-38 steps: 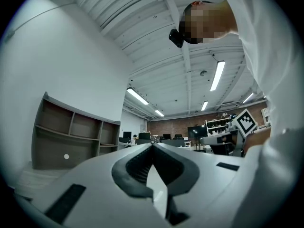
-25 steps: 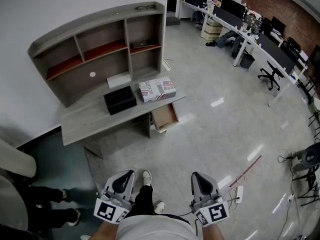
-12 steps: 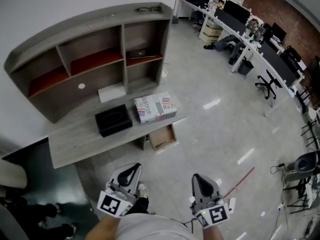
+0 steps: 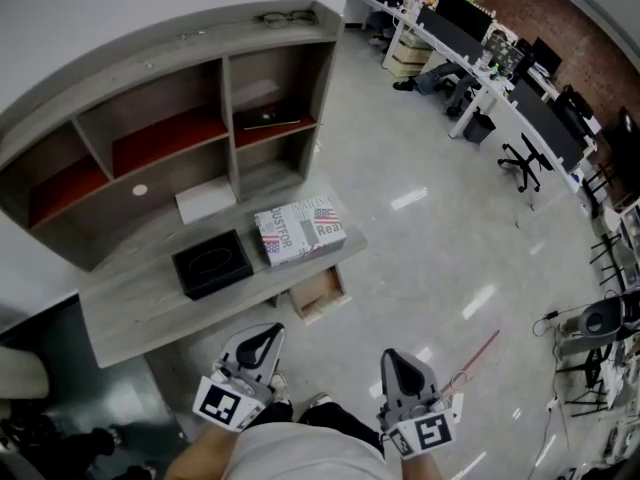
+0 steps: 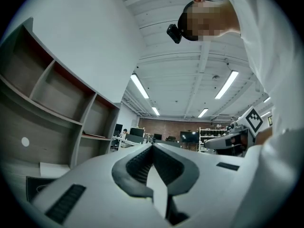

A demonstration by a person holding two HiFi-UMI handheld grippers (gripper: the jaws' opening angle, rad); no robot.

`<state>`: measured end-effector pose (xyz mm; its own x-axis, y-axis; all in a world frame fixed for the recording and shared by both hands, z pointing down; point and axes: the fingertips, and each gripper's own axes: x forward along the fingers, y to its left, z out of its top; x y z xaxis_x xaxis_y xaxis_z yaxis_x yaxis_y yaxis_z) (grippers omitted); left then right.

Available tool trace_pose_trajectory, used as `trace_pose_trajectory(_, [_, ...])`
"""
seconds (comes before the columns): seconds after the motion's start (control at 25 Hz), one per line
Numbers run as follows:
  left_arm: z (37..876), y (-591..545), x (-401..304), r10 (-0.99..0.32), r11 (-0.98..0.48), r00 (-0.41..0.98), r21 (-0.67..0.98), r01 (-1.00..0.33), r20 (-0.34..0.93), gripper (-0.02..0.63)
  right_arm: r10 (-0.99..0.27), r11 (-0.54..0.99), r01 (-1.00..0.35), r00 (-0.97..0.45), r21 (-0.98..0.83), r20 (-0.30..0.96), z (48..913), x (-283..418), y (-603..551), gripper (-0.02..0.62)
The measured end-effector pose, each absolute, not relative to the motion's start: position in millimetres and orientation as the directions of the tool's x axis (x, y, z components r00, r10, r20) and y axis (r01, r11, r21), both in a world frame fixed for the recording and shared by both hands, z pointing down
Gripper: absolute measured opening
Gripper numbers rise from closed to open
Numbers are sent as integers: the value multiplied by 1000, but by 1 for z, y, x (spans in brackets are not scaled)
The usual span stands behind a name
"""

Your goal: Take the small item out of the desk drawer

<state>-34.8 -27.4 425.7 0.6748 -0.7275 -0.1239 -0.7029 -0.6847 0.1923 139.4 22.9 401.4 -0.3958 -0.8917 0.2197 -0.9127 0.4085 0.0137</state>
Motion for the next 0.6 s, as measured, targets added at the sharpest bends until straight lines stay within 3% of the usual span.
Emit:
trace_pose_trajectory(0.28, [423, -52, -23, -742, -670, 660, 180, -720, -121, 17, -894, 413, -910, -401, 25, 199, 399, 161, -9, 21])
trace_pose_trajectory(0.6, [408, -75, -7, -821, -571, 557, 160, -805, -127, 17, -838, 525, -850, -509, 36, 194, 405, 188, -60, 21])
